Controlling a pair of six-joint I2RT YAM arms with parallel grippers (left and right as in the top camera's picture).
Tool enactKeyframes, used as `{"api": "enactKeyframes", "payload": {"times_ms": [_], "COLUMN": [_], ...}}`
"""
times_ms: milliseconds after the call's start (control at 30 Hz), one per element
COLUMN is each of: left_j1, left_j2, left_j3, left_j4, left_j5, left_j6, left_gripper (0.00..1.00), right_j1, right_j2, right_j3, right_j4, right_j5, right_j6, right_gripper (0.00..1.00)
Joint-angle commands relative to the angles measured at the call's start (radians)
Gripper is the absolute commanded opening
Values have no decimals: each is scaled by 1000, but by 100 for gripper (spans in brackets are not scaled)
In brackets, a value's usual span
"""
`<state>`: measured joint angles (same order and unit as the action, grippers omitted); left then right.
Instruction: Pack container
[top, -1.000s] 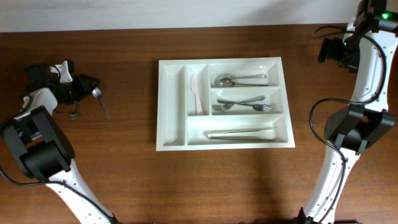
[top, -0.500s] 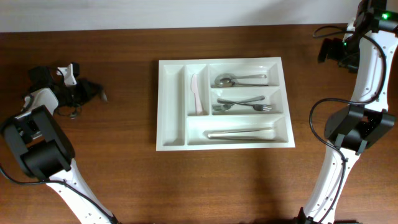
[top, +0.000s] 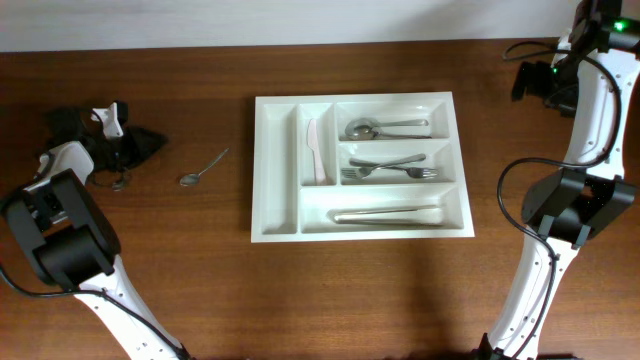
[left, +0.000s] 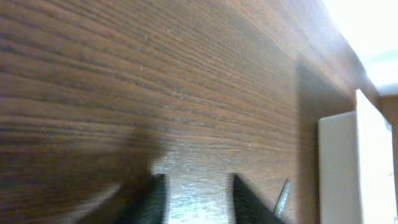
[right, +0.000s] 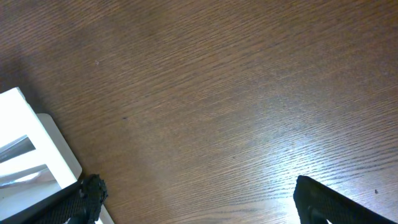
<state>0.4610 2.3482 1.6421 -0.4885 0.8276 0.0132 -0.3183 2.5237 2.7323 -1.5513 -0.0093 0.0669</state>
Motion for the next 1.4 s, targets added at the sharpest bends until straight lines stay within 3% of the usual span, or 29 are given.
{"api": "enactKeyframes", "payload": {"times_ms": [0, 67, 167, 333, 367, 700, 833, 900, 1100, 1367], "left_j1": [-3, -3, -10, -52, -82, -318, -356, -348, -307, -307], "left_j2": [15, 10, -22, -119, -169, -306, -301, -301, -301, -301], "left_j3": [14, 24, 67, 146, 174, 182, 151, 139, 125, 122], "left_j4": [-57, -119, -278, -501, -569, -677, -678, -680, -671, -603], "left_j5": [14, 14, -37, -304, -427, -946, -1005, -995, -768, -549], "left_j6": [18, 21, 129, 238, 260, 249, 146, -5, -346, -615], "left_gripper": [52, 53, 53, 54, 54, 59, 59, 58, 54, 60], "right_j1": [4, 4, 4, 4, 4, 4, 4, 4, 4, 4], "right_j2": [-19, -19, -19, -19, -19, -19, -19, -19, -19, -19], "right_j3": [15, 15, 15, 15, 15, 15, 15, 15, 15, 15], "right_j4": [-1, -1, -1, -1, -1, -1, -1, -1, -1, -1], "right_j5": [-6, -6, -6, -6, -6, -6, -6, -6, -6, -6], "right_j6": [-7, -7, -7, -7, -7, -7, -7, -7, -7, -7], "right_gripper": [99, 98, 99, 99, 99, 99, 99, 99, 99, 99]}}
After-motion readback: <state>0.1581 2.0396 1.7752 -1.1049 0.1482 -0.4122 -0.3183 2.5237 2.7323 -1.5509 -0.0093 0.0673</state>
